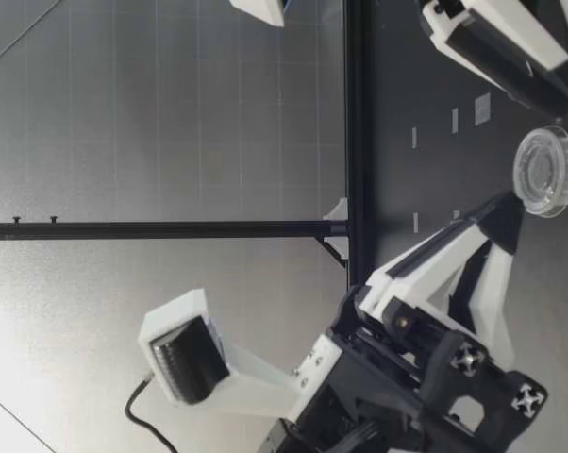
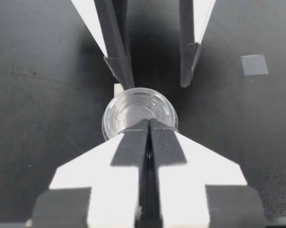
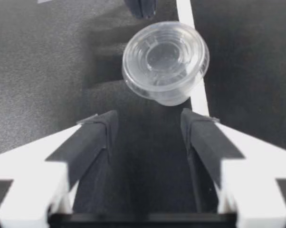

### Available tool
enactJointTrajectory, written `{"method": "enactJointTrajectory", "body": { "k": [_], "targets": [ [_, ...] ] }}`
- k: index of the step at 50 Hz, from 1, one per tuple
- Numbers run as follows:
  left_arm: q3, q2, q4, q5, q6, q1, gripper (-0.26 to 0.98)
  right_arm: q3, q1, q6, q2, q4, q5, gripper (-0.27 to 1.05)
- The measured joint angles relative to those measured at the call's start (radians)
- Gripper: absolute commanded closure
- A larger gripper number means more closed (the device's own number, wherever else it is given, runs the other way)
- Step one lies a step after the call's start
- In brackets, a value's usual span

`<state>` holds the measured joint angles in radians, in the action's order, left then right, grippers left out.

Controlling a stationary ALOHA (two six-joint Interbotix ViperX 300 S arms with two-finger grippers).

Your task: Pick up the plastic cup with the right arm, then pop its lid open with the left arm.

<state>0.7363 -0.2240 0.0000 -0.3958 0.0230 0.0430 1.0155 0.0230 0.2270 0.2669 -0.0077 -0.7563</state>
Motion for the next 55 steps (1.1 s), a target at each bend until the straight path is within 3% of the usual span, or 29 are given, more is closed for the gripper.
{"method": "enactJointTrajectory", "body": {
  "k": [55],
  "targets": [
    [0.003, -0.043, 0.000, -0.002, 0.000, -0.017, 0.72, -0.078, -0.034, -0.031, 0.057, -0.003, 0.029, 0.20]
  ]
}}
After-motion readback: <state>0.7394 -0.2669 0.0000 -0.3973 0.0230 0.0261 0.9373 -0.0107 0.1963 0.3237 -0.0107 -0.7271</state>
